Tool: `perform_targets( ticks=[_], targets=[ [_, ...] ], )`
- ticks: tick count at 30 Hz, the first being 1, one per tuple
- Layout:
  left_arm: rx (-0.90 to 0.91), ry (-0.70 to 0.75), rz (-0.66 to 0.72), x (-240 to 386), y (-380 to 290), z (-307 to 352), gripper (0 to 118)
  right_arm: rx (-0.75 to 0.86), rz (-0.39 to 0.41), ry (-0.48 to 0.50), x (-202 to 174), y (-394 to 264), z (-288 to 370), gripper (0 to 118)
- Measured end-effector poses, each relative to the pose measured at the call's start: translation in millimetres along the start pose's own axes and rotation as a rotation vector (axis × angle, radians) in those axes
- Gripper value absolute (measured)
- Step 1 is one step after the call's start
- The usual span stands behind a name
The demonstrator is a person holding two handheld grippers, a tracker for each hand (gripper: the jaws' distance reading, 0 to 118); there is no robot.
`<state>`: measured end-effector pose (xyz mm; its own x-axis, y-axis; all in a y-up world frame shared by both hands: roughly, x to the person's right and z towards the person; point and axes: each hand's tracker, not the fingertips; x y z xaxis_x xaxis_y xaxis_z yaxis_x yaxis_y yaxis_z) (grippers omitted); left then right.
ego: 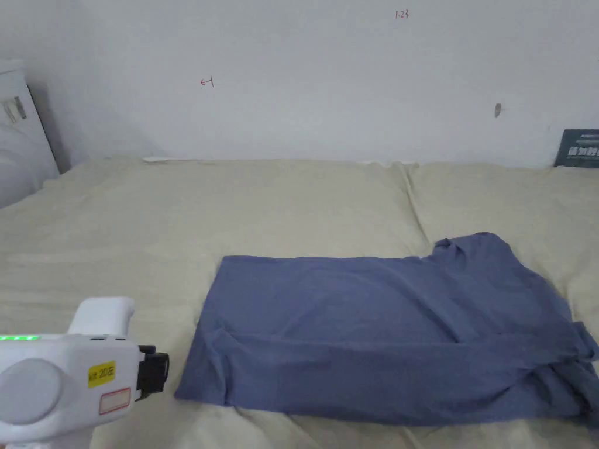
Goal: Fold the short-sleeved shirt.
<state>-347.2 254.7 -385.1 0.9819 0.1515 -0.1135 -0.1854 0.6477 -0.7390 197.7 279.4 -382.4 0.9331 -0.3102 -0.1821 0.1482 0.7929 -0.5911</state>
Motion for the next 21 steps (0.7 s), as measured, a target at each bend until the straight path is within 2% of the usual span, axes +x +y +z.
perform_targets(
  ticks=[1,2,3,5,6,7,11,18,19,20,21],
  targets=[
    [-0.039,-0.001,0.029,-4.7,6.4,-16.7,0,-0.008,0.005,0.009,0.4,3.2,-1.7,0],
    [-0.062,-0.006,0.050,-7.2,11.5,-30.2,5,-0.012,0.004,0.019,-1.6,2.3,-2.0,0],
    [-0.085,-0.003,0.058,-12.1,16.7,-45.4,20,-0.019,0.004,0.030,-3.9,1.0,-2.2,0],
    [-0.138,-0.018,0.067,-20.5,23.8,-75.5,101,-0.034,-0.005,0.056,-4.8,0.1,-2.7,0],
    [-0.177,0.010,0.069,-15.4,21.2,-81.5,118,-0.043,-0.013,0.069,-5.8,-1.6,-4.1,0],
    [-0.163,0.038,0.031,-15.2,19.9,-89.7,114,-0.051,-0.019,0.080,-6.3,-3.1,-5.9,0],
    [-0.263,0.107,-0.046,-3.3,18.2,-112.7,115,-0.086,-0.038,0.089,-3.6,-3.7,-15.5,0],
    [-0.312,0.157,-0.160,7.2,20.9,-136.3,112,-0.111,0.002,0.081,-3.8,-4.2,-28.0,0],
    [-0.310,0.162,-0.168,9.1,23.5,-135.5,104,-0.114,0.005,0.081,-3.8,-3.7,-29.7,0],
    [-0.301,0.164,-0.175,11.1,25.2,-133.3,87,-0.117,0.007,0.082,-3.6,-3.2,-31.2,0],
    [-0.269,0.154,-0.181,13.7,27.1,-127.2,61,-0.119,0.007,0.083,-3.4,-5.2,-30.3,0]
  ],
)
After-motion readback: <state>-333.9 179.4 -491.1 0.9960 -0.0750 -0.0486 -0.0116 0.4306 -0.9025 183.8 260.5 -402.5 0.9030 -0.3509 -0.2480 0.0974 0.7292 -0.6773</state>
